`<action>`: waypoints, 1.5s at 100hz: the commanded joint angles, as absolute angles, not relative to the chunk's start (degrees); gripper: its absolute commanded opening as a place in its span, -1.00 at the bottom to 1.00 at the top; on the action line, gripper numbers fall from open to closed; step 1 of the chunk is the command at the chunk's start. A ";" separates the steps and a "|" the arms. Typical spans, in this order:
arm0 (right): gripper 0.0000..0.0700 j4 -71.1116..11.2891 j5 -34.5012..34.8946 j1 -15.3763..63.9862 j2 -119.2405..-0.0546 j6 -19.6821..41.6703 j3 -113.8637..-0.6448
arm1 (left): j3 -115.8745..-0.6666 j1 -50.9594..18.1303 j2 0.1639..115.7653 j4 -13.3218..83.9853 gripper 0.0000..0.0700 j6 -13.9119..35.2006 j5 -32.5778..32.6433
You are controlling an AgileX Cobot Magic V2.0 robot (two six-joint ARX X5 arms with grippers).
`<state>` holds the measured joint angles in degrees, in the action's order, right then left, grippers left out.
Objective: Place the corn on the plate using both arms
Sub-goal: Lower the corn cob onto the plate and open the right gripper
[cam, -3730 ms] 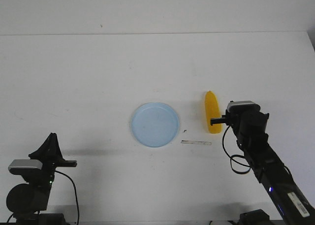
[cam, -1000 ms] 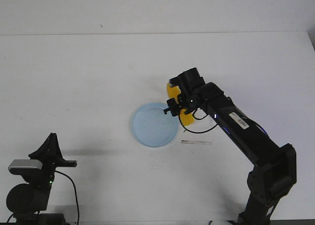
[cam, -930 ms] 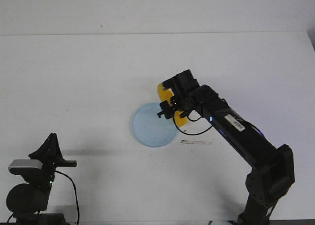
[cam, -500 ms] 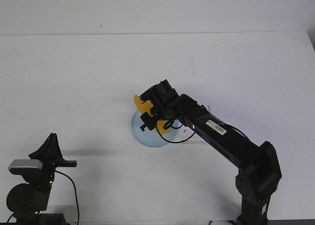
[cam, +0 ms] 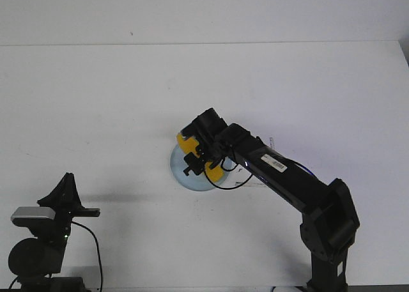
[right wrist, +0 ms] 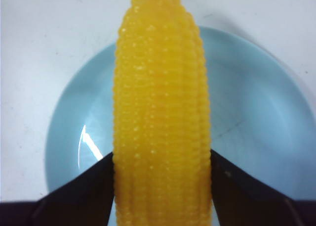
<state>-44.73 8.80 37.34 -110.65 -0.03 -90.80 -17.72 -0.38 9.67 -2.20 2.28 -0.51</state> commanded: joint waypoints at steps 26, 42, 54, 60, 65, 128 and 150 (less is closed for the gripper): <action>0.01 -45.17 8.54 37.89 -112.73 0.54 -91.81 | -17.93 -0.38 9.61 -2.87 -1.00 2.20 -0.47; 0.02 -46.15 7.05 37.69 -112.73 0.56 -91.79 | -17.93 -0.38 9.61 -2.87 -1.00 2.20 -0.47; 0.25 -46.06 7.03 37.71 -112.99 0.58 -91.79 | -17.93 -0.38 9.61 -2.87 -1.00 2.20 -0.45; 0.44 -46.13 7.07 37.71 -112.99 0.62 -91.79 | -17.93 -0.38 9.61 -2.87 -1.00 2.20 -0.47; 0.46 -46.11 7.05 37.71 -112.99 0.62 -91.79 | -17.93 -0.38 9.61 -2.87 -1.00 2.20 -0.47; -0.32 -45.25 5.91 37.65 -108.64 -1.43 -94.61 | -17.93 -0.38 9.61 -2.87 -1.00 2.20 -0.47; -0.97 -44.10 4.56 37.54 -106.48 -2.31 -94.50 | -17.93 -0.38 9.61 -2.87 -1.00 2.20 -0.47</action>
